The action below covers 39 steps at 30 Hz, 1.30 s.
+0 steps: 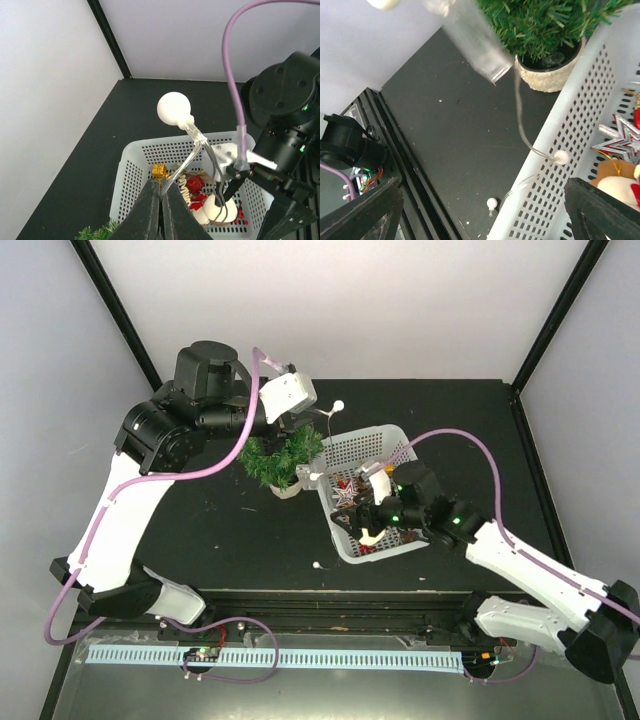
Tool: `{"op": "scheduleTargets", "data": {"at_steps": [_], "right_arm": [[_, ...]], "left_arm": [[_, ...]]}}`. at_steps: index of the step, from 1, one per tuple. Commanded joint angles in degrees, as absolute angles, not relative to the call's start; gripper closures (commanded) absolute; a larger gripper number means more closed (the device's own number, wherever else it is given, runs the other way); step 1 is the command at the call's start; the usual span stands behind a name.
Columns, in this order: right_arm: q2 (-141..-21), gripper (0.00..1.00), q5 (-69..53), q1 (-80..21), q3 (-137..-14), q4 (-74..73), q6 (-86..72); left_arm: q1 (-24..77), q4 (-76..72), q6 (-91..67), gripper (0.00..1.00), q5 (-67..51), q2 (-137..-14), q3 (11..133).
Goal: Decorate the small christmas tree
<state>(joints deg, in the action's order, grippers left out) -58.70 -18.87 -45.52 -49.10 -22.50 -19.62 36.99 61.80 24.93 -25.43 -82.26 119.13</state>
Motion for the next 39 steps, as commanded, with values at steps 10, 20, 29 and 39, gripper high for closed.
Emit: {"op": "scheduleTargets", "data": {"at_steps": [10,20,29,39], "right_arm": [[-65.9,0.1,-20.5,-49.3,-43.5,-4.3,-21.2],[-75.0,0.55,-19.2,-52.8,-47.5,0.2,-20.5],[-69.1,0.99,-15.6,-53.1,-45.2,-2.7,-19.3],[-64.8,0.99,-8.0,-53.1,-54.4,-16.6,-16.8]], "left_arm": [[37.3,64.6,26.3,0.98,-22.2,-79.8,124.3],[37.2,65.6,27.2,0.98,-20.0,-77.9,124.4],[36.1,64.6,27.7,0.98,-15.4,-75.9,124.3],[25.7,62.2,27.3,0.98,-15.9,-71.6,120.5]]}}
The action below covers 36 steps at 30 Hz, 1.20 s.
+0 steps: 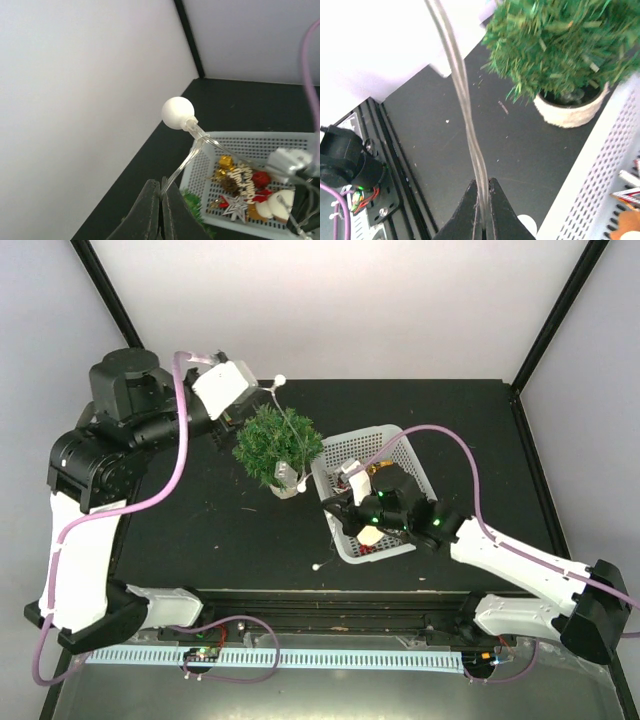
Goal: Decorate the small christmas tree
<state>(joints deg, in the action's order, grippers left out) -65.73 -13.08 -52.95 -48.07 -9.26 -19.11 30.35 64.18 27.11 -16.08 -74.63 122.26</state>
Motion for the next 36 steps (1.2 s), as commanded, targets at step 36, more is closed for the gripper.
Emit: {"op": "scheduleTargets", "data": {"at_steps": [36], "right_arm": [[-78.0,0.99,0.4,-46.0,-77.9,-30.7,-18.1]], "left_arm": [[-5.8,57.4,30.4,0.98,-45.8,-60.8,90.1]]}}
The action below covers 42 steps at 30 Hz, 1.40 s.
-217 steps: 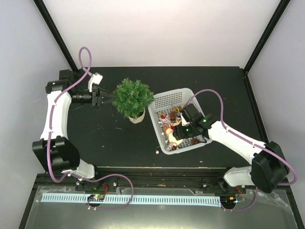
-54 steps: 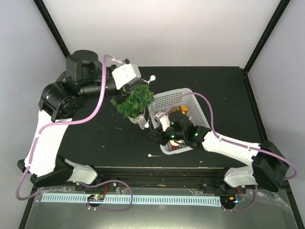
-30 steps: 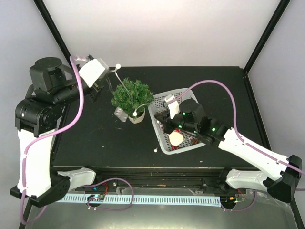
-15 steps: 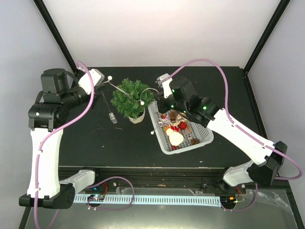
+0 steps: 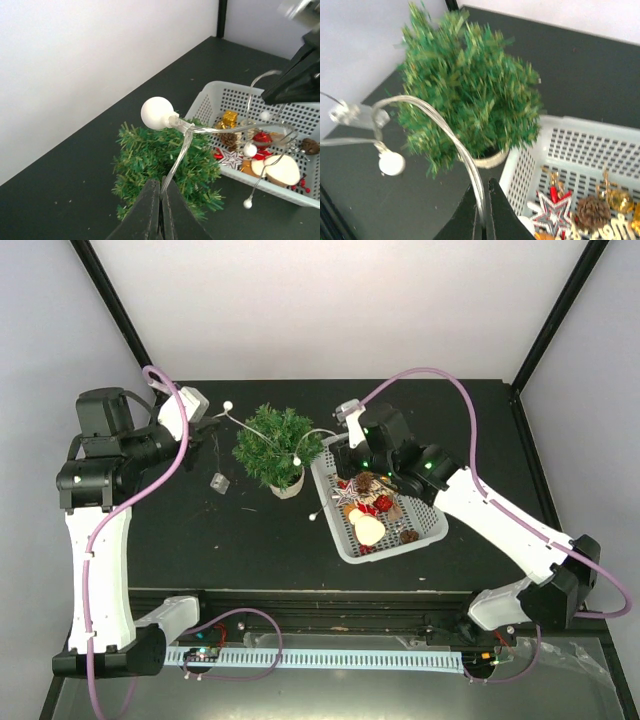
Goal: Decorate the small christmas tree
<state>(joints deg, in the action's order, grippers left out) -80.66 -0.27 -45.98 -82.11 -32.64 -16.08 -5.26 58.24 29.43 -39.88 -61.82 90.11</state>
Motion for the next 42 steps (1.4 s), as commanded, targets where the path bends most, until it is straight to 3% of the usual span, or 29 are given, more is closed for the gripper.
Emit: {"op": "scheduleTargets", "data": {"at_steps": [1,12,17,22,28,42], "right_arm": [[-77.3,0.99,1.0,-46.0,-77.1,-30.3,-18.2],[-73.6,0.99,7.7,-45.9,-81.8,-35.2,-17.8],[-73.4,0.99,1.6,-45.9,-76.9,-33.0,-18.8],[-71.9,0.99,-7.0,-47.2,-72.9,-28.9,-19.1],[-74.0,0.99,-7.4,-52.7,-71.5,-28.1,-19.9],[-87.1,0.99,-11.1,-54.9,-64.0,-18.9,-27.1]], "left_arm": [[-5.8,57.5,30.4,0.98,-46.6,-60.8,90.1],[-5.7,61.5,33.2,0.99,-56.2,-60.2,90.9],[-5.1,66.0,38.6,0.98,-59.8,-59.5,88.7],[-5.1,65.0,40.0,0.98,-58.4,-57.4,84.4],[-5.1,63.4,40.0,0.99,-55.7,-55.6,82.3],[-5.1,66.5,43.2,0.98,-53.1,-54.3,82.8]]}}
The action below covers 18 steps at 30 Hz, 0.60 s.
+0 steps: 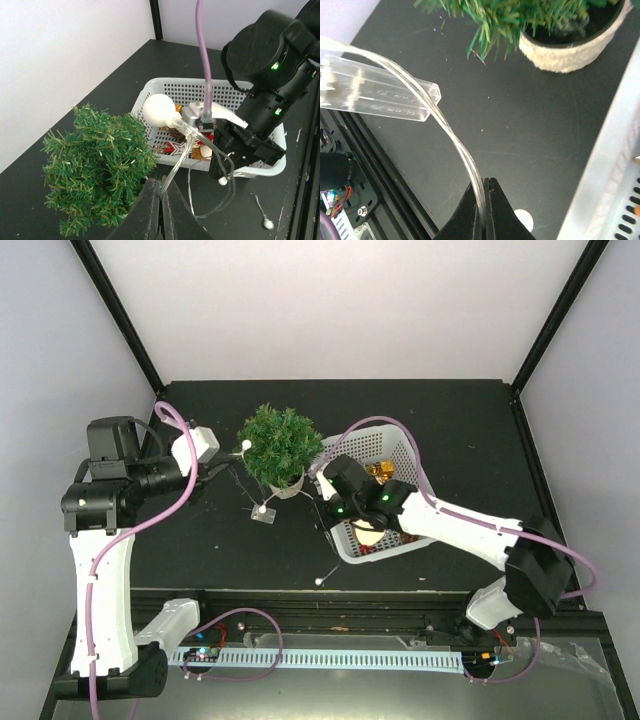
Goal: Decorate the small christmas tree
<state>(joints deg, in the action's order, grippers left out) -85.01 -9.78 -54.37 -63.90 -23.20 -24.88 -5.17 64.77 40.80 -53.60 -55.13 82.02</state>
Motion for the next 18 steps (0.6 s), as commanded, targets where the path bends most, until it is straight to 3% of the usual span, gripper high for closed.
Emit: {"op": "scheduleTargets", "data": {"at_steps": [1,11,18], "right_arm": [[-88.1,0.99,-11.0,-54.9,-64.1,-18.7,-27.5],[-95.7,0.99,-4.3,-54.8,-65.8,-21.1,-30.5],[-96.5,0.99,3.0,-51.1,-64.8,-24.2,-34.2]], "left_arm": [[-5.1,66.3,43.2,0.98,-52.9,-54.2,82.5],[-4.1,61.3,40.0,0.98,-52.2,-53.0,75.2],[1.5,52.5,33.0,0.99,-45.6,-52.7,67.4]]}}
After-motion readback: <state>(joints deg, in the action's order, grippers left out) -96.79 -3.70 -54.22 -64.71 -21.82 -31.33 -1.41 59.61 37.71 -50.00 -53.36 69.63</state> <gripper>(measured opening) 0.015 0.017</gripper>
